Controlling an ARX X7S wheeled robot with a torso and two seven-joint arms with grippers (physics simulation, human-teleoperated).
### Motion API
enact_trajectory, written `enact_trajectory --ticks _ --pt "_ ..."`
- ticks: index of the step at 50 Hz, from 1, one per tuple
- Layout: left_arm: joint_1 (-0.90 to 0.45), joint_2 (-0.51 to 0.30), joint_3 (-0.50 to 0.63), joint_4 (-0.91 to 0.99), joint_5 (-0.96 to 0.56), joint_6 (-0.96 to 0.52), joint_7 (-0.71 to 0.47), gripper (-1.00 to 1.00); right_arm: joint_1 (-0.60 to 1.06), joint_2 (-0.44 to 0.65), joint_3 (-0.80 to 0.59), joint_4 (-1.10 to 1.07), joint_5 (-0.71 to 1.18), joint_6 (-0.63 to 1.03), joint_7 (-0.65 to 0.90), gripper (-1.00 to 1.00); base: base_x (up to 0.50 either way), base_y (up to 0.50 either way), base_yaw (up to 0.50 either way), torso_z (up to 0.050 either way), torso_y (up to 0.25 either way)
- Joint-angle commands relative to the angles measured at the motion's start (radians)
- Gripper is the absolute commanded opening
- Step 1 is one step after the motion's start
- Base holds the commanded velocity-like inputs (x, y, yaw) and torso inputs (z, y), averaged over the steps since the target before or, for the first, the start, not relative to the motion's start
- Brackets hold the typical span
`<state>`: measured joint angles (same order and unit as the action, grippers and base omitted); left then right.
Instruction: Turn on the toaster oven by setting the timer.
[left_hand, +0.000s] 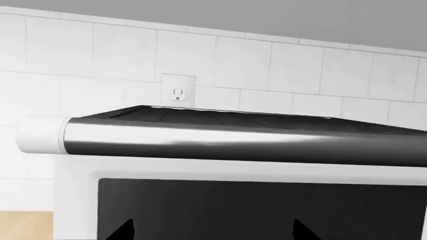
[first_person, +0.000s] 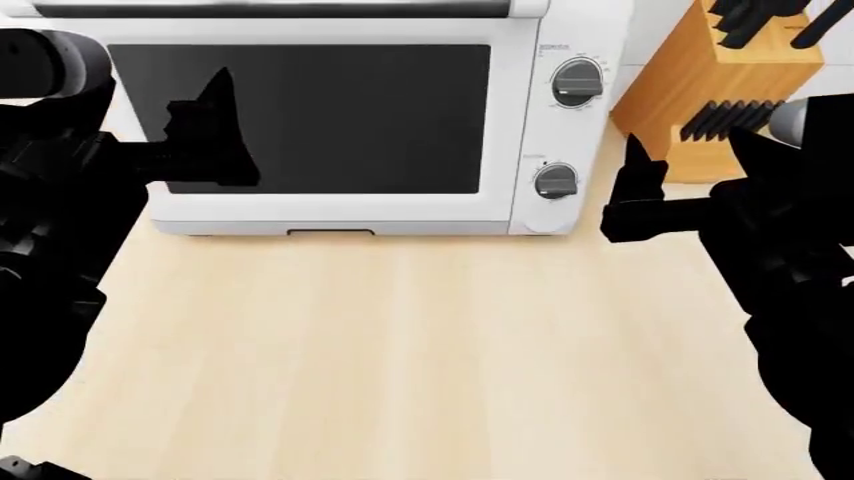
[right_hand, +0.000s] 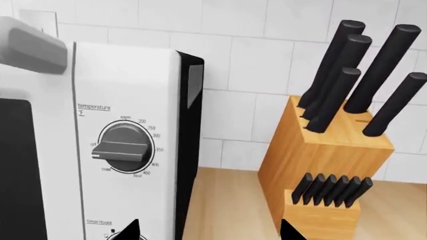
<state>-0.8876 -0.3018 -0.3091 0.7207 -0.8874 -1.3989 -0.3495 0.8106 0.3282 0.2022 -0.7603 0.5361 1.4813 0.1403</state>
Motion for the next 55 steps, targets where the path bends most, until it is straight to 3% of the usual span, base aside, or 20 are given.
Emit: enact_trajectory --ticks 1,9,13,18,25,32,39,46,55 --pt "0.004 -0.003 -0.004 0.003 -0.014 0.002 -0.014 1.00 -0.006 0.001 0.006 -0.009 0.011 -0.012 0.008 1.00 0.00 0.00 0.00 0.000 0.000" --pt "0.008 -0.005 -0.008 0.007 -0.025 0.001 -0.026 1.00 -0.008 0.003 0.010 -0.012 0.019 -0.010 0.014 1.00 0.00 0.00 0.00 0.000 0.000" --pt "-0.027 -0.003 -0.073 0.057 -0.056 -0.047 -0.091 1.00 0.017 0.006 0.015 -0.021 0.029 0.017 0.021 1.00 0.00 0.00 0.00 0.000 0.000" --pt "-0.097 -0.001 -0.252 0.147 -0.095 -0.156 -0.257 1.00 0.067 0.034 -0.001 -0.032 0.044 0.057 0.033 1.00 0.00 0.00 0.00 0.000 0.000" --pt "-0.092 0.007 -0.426 0.129 -0.252 -0.160 -0.482 1.00 0.082 0.102 -0.054 -0.051 0.110 0.079 0.058 1.00 0.00 0.00 0.00 0.000 0.000" --pt "-0.059 0.025 -0.527 0.073 -0.385 -0.147 -0.616 1.00 0.128 0.301 -0.333 -0.063 0.075 -0.024 0.022 1.00 0.00 0.00 0.00 0.000 0.000" --pt "-0.055 0.011 -0.511 0.055 -0.441 -0.130 -0.640 1.00 0.225 0.490 -0.673 -0.115 -0.047 -0.138 -0.005 1.00 0.00 0.00 0.00 0.000 0.000" --pt "-0.062 0.000 -0.502 0.048 -0.446 -0.094 -0.650 1.00 0.334 0.562 -0.919 -0.174 -0.125 -0.106 -0.011 1.00 0.00 0.00 0.00 0.000 0.000" --pt "-0.058 -0.011 -0.485 0.034 -0.469 -0.076 -0.660 1.00 0.463 0.672 -1.343 -0.188 -0.370 -0.241 -0.010 1.00 0.00 0.00 0.00 0.000 0.000"
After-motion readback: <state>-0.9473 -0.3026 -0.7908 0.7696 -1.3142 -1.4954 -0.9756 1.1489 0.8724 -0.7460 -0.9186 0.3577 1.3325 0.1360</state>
